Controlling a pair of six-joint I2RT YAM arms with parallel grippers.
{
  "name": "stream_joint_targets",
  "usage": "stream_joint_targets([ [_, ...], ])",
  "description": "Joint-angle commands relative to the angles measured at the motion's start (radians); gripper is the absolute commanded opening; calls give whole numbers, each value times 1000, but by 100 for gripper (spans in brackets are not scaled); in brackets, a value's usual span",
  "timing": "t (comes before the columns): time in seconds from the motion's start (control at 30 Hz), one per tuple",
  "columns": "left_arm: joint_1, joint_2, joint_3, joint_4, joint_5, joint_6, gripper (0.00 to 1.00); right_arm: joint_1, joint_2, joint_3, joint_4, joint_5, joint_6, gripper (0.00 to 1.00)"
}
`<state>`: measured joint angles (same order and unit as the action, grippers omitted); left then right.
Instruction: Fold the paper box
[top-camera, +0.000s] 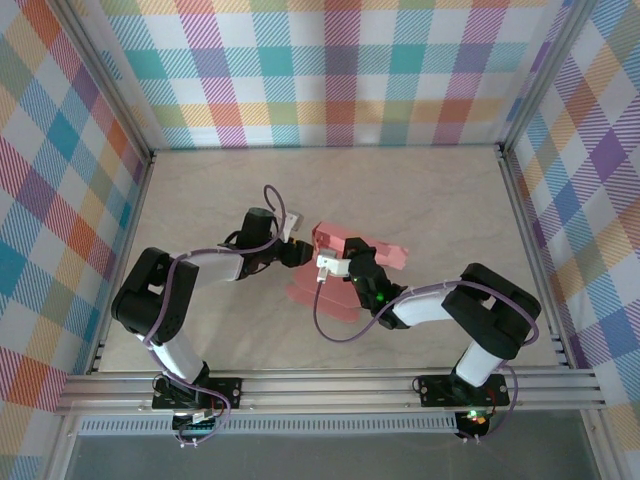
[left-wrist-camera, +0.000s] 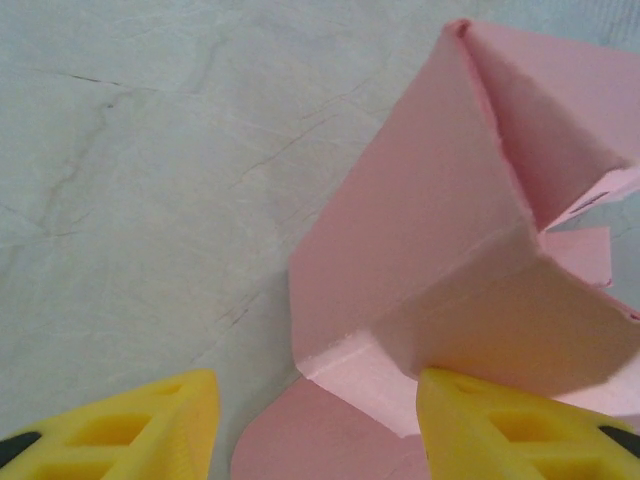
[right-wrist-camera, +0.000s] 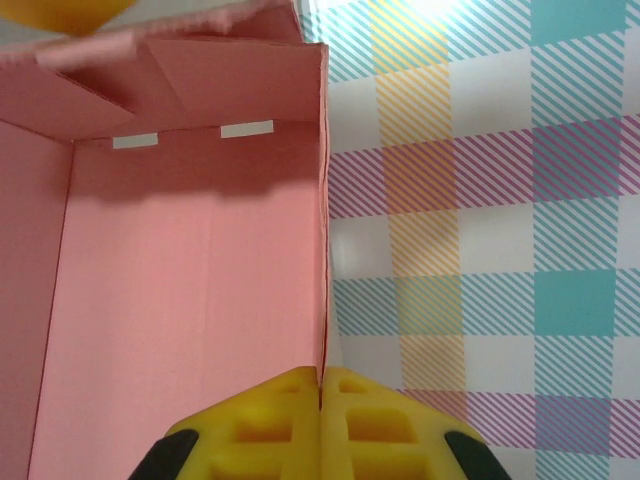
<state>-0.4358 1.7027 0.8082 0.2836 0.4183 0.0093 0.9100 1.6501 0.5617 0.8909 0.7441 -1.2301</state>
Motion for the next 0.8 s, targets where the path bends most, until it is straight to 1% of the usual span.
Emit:
stream_joint_targets([
  [0.0, -33, 23, 9, 10, -28, 24, 55, 13, -16, 2, -52, -24, 54, 0],
  [0.07, -37, 34, 14, 6, -37, 26, 54, 16, -45, 11, -134, -29, 96, 0],
  [0.13, -38, 41, 13, 14, -38, 15, 54, 16, -61, 13, -161, -29, 110, 0],
  [0.27, -40, 48, 15, 35, -29, -10, 52, 20, -19, -14, -43, -14, 25, 0],
  [0.43, -48, 51, 17, 40, -36, -15, 51, 32, 39, -17, 56, 10, -27, 0],
  [0.63, -62, 65, 14, 64, -60, -50, 47, 41, 58, -7, 78, 15, -39, 0],
  [0.77, -76, 74, -1, 108, -99, -88, 41, 54, 67, -5, 95, 27, -47, 0],
])
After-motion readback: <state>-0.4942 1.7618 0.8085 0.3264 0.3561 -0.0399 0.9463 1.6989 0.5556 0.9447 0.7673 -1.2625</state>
